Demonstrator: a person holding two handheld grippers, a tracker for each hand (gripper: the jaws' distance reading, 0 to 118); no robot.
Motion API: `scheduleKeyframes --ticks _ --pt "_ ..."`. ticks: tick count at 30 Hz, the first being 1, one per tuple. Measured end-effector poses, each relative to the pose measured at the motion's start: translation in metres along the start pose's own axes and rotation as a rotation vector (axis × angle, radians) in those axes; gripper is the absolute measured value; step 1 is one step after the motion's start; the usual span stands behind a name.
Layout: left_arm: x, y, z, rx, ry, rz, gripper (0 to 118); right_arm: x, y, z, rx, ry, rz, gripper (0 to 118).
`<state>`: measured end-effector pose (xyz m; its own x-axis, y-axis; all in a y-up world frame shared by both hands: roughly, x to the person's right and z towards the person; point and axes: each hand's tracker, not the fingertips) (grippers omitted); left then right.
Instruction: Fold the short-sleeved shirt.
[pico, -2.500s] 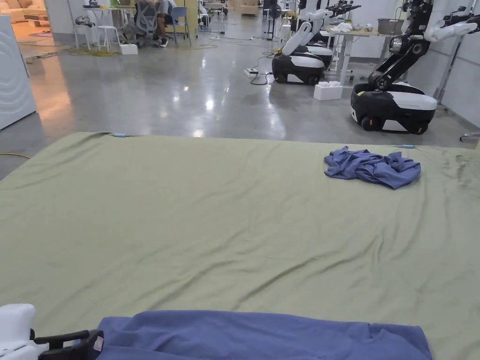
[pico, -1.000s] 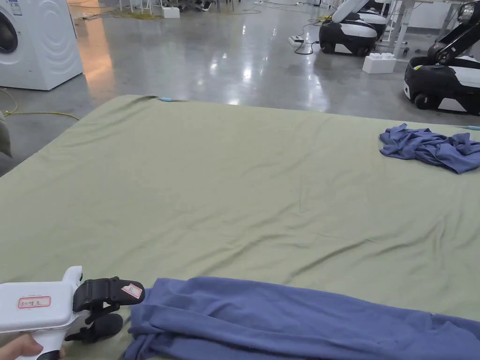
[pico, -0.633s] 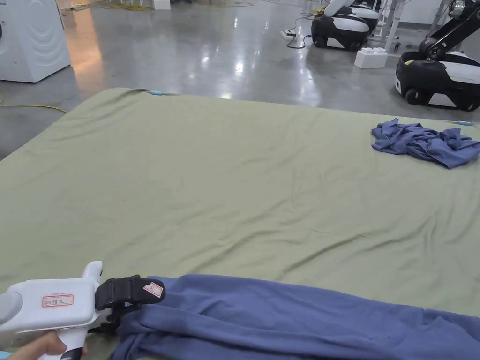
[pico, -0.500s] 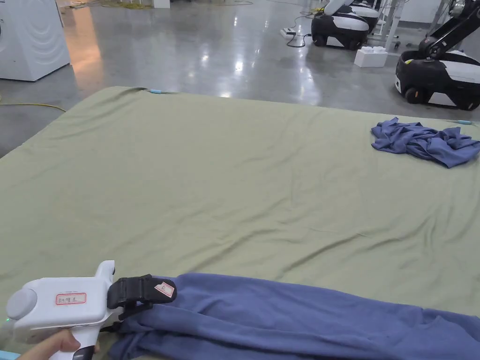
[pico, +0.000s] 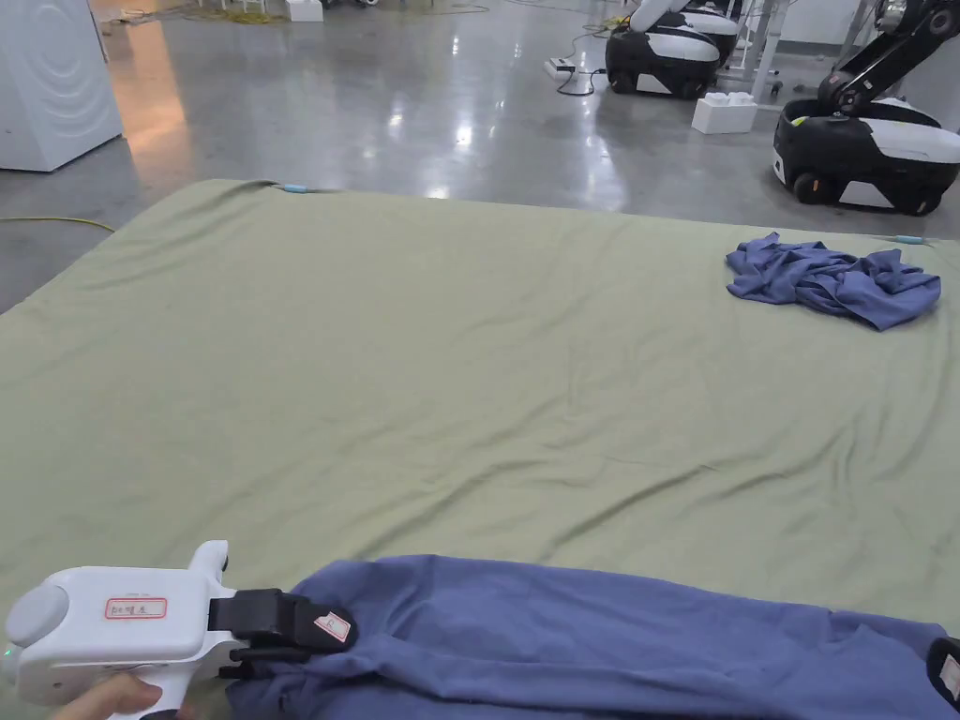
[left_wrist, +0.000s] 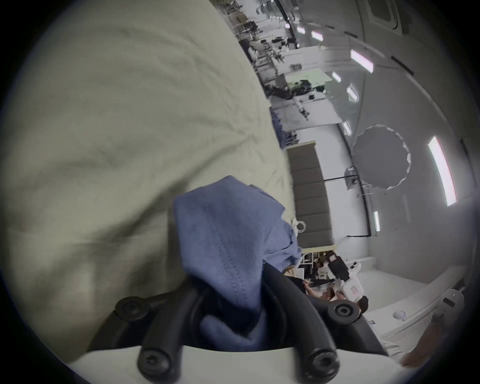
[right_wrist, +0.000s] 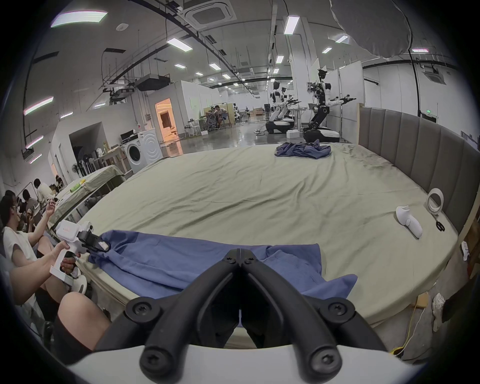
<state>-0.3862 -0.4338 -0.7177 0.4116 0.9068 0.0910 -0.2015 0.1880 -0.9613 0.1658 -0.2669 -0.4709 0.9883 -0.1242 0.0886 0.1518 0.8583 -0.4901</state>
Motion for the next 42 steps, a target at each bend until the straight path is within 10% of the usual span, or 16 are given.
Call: scheduleKeyframes --ticks 22,42 --pt "0.048 0.047 0.128 0.172 0.231 -0.144 10 0.016 -0.006 0.014 0.020 0.009 -0.042 2" --pt "0.145 0.000 -0.047 -0.011 0.116 -0.207 10 0.024 -0.012 0.029 0.046 0.019 -0.088 2"
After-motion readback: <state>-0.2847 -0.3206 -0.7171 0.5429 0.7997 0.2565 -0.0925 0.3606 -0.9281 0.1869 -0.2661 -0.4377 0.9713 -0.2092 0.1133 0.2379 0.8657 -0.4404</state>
